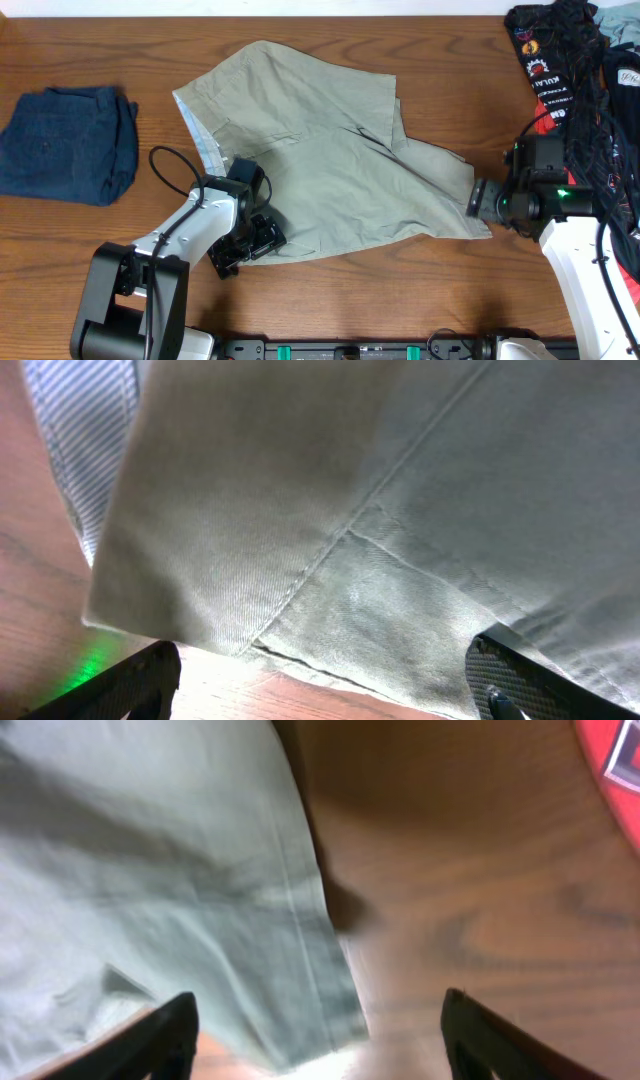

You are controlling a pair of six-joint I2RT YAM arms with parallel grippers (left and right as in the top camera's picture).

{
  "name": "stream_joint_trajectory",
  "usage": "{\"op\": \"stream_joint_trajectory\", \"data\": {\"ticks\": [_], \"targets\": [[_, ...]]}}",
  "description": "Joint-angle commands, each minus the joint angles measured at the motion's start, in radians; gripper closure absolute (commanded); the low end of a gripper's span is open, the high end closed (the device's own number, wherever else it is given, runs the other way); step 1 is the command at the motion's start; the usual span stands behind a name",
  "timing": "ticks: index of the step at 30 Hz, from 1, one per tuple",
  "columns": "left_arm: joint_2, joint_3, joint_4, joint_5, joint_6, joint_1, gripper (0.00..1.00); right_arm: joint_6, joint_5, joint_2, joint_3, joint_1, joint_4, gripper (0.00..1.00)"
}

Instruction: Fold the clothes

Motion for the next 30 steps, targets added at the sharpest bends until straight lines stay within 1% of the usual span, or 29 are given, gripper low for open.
{"op": "stream_joint_trajectory", "data": {"ticks": [1,4,6,9,12,17,19,20,22,23,24,25,26,30], "targets": [[0.032,-0.035,-0.02,-0.048,0.031,-0.004,0.08,0.005,0.054,0.003,-0.003,-0.002,0.107,0.2],[0.032,-0.035,-0.024,-0.059,0.031,-0.004,0.08,-0.027,0.034,0.016,-0.003,-0.001,0.248,0.22],[0.032,-0.035,-0.036,-0.059,0.031,-0.004,0.08,-0.071,0.002,0.044,-0.003,-0.001,0.304,0.21],[0.032,-0.035,-0.064,-0.088,0.031,-0.004,0.08,-0.082,-0.026,0.115,-0.003,-0.001,0.339,0.19],[0.032,-0.035,-0.097,-0.132,0.031,-0.004,0.07,-0.119,-0.098,0.215,-0.003,-0.001,0.367,0.18],[0.032,-0.035,-0.094,-0.137,0.031,-0.004,0.07,-0.13,-0.132,0.38,-0.003,0.001,0.465,0.14],[0.032,-0.035,-0.091,-0.137,0.031,-0.004,0.07,-0.13,-0.164,0.43,-0.003,0.001,0.514,0.15],[0.032,-0.035,-0.089,-0.137,0.031,-0.004,0.07,-0.13,-0.18,0.454,-0.003,0.001,0.537,0.18],[0.032,-0.035,-0.082,-0.137,0.031,-0.004,0.06,-0.13,-0.201,0.486,-0.003,0.001,0.566,0.31],[0.032,-0.035,-0.079,-0.137,0.031,-0.004,0.06,-0.13,-0.203,0.501,-0.003,0.001,0.577,0.46],[0.032,-0.035,-0.076,-0.137,0.031,-0.004,0.05,-0.132,-0.201,0.509,-0.003,0.0,0.581,0.66],[0.032,-0.035,-0.072,-0.137,0.031,-0.004,0.05,-0.138,-0.19,0.516,-0.003,0.0,0.584,0.83],[0.032,-0.035,-0.07,-0.137,0.031,-0.004,0.05,-0.146,-0.167,0.52,-0.003,-0.002,0.586,0.99],[0.032,-0.035,-0.065,-0.137,0.031,-0.004,0.04,-0.113,0.027,0.514,0.007,-0.026,0.595,0.99]]}}
